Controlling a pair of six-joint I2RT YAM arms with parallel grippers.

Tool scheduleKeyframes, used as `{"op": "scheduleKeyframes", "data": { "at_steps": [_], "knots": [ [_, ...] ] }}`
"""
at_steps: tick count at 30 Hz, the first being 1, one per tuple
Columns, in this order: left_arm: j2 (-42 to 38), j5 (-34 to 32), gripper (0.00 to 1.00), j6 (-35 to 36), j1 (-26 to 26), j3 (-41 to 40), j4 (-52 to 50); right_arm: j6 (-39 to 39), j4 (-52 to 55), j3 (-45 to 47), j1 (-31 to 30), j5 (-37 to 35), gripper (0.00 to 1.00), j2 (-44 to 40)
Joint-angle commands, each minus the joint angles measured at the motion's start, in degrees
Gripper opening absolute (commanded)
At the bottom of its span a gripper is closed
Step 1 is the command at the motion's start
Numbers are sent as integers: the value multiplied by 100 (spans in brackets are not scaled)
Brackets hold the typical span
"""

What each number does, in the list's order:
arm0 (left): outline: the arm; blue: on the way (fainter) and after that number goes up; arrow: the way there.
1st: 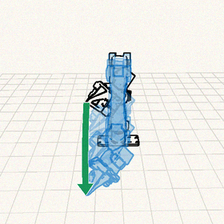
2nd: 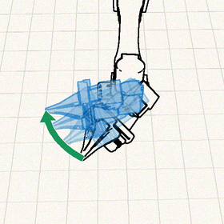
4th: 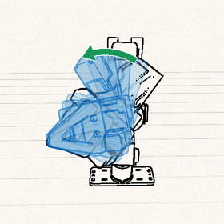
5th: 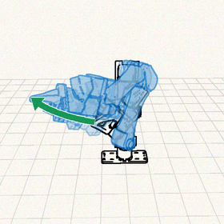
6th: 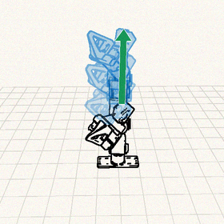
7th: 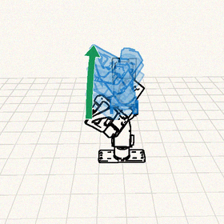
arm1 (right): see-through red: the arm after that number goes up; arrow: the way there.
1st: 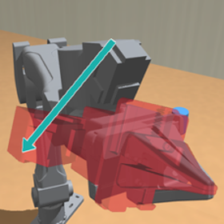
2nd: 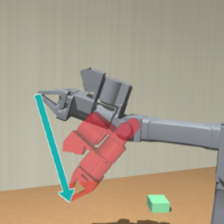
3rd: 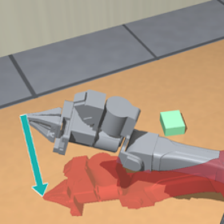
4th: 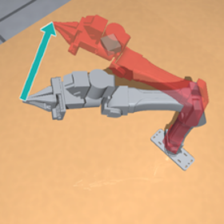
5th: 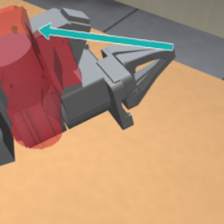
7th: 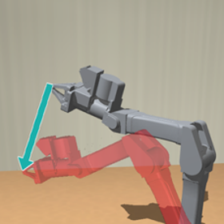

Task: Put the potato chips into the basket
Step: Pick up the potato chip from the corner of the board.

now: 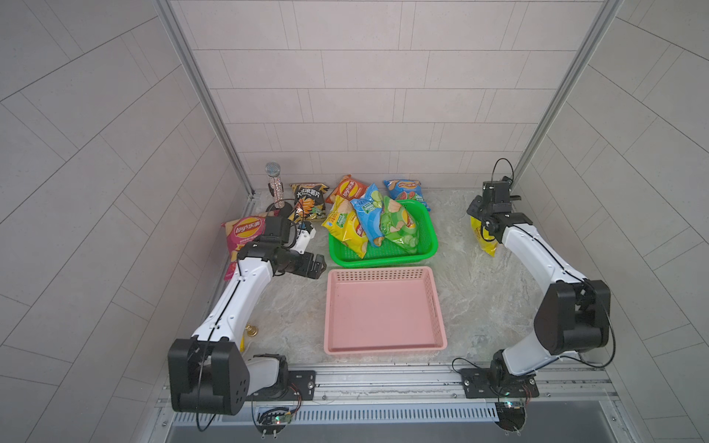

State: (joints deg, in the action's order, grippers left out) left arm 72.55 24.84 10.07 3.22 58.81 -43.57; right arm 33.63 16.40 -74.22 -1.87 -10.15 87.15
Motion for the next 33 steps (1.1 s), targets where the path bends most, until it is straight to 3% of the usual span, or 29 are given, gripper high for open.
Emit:
{"op": "scheduleKeyframes", "data": {
  "at_steps": [1,9,18,26,33],
  "knots": [
    [-79,87,100,58,-35,-10,-44,-572,451,-127,-194,-37,0,-581],
    [-175,231,100,68,-27,133,-120,-1187,1623,-995,-874,782,0,-1306],
    [-119,406,100,296,-27,619,-370,-1371,3128,-2248,-1248,3065,0,-1203],
    [-183,811,100,671,-8,993,-502,-1869,3872,-2651,-2326,3613,0,-1047],
    [-112,1630,100,1237,97,1566,-1118,-2255,4082,-2786,-3007,4132,0,-774]
  ]
}}
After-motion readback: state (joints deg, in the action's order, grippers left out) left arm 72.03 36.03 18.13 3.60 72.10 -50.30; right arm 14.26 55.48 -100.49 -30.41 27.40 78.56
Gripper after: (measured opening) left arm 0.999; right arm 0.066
